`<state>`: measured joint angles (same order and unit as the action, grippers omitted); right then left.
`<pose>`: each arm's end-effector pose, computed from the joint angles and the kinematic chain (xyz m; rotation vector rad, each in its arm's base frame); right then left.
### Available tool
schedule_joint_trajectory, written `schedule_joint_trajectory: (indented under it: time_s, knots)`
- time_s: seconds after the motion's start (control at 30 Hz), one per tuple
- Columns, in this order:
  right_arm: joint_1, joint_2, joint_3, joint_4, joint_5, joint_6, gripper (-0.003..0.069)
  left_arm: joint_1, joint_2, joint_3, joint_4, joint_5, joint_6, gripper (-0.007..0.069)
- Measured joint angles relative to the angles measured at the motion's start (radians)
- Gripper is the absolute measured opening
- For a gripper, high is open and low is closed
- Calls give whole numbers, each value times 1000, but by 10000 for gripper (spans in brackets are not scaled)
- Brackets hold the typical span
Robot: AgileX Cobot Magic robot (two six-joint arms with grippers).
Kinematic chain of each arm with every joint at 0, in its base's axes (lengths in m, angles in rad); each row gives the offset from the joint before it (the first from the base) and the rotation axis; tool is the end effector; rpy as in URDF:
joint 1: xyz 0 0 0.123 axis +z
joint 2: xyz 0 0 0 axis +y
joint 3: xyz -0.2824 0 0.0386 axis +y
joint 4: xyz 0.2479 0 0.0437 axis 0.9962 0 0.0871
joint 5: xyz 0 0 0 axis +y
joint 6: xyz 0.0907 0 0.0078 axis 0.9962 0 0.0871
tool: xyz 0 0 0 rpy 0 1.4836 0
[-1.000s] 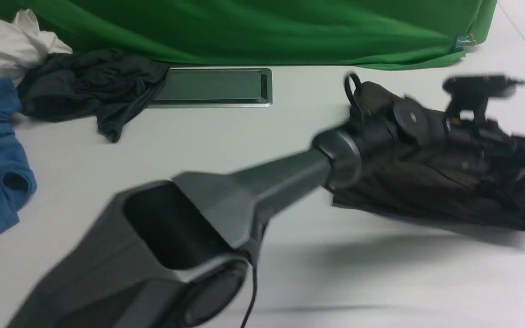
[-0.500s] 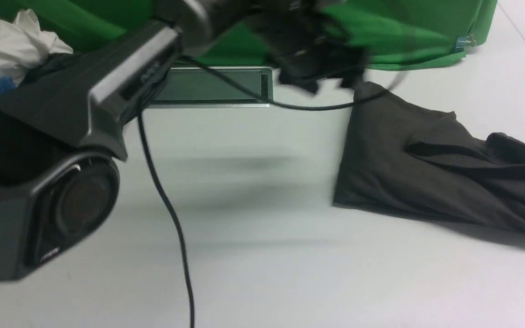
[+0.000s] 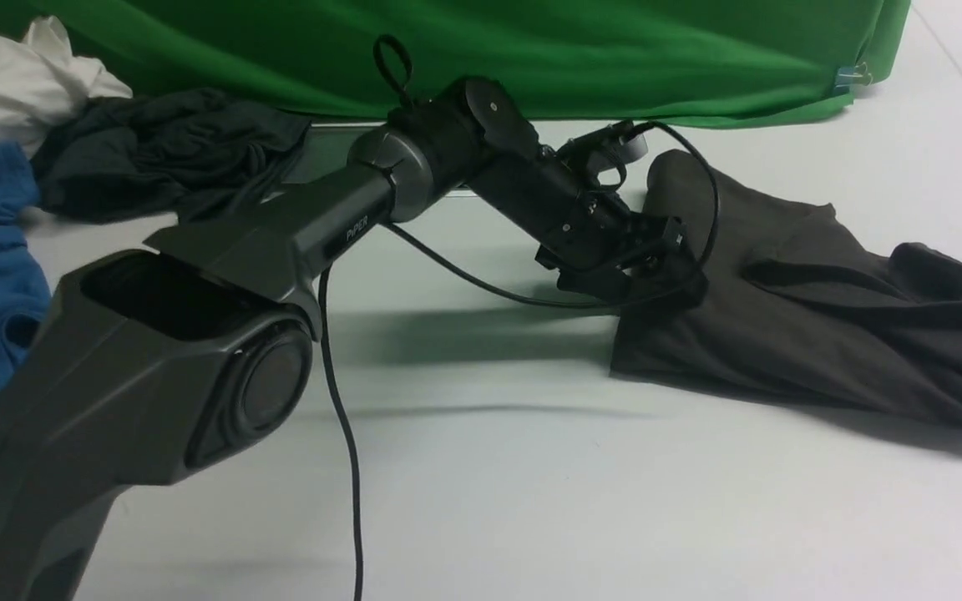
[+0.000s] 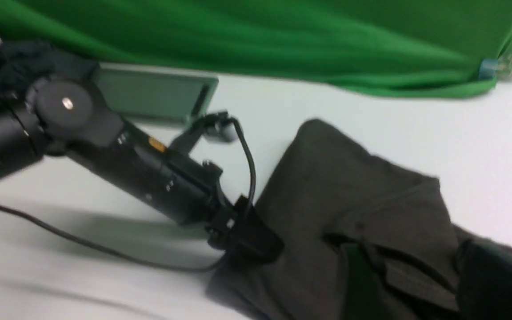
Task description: Fold a long-sleeved shirt on a white desktop.
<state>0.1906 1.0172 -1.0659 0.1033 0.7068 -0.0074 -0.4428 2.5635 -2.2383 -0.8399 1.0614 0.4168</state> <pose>0.2014 0.0451 0.3902 -0.1673 2.1395 0.2248 0.4598 -0.2836 0.1452 0.7068 2.5866 -1.1147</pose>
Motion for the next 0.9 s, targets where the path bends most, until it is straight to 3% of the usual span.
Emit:
schedule_joint_trajectory:
  time_s: [0.07,0.17,0.23,0.27,0.33,0.4,0.7,0.8,0.9]
  knots:
    - [0,24,0,0,0,-1,302,1,1,0,1,4,7,640]
    - [0,69,0,0,-10,-3,303,13,3,0,2,49,37,491]
    - [0,102,0,0,-24,-20,303,29,8,0,0,114,50,314]
    - [0,116,0,0,-27,-39,303,35,9,0,0,127,50,277]
    - [1,151,0,3,-30,-88,303,65,9,0,5,151,35,94]
    - [9,185,-7,5,-26,-124,303,95,2,0,11,155,27,39]
    - [114,332,-165,0,22,-203,310,228,-221,174,194,151,32,18]
    - [120,377,-197,-54,29,-137,349,247,-276,250,162,154,34,20]
    - [89,413,-202,-149,88,-61,433,219,-294,292,140,105,39,55]
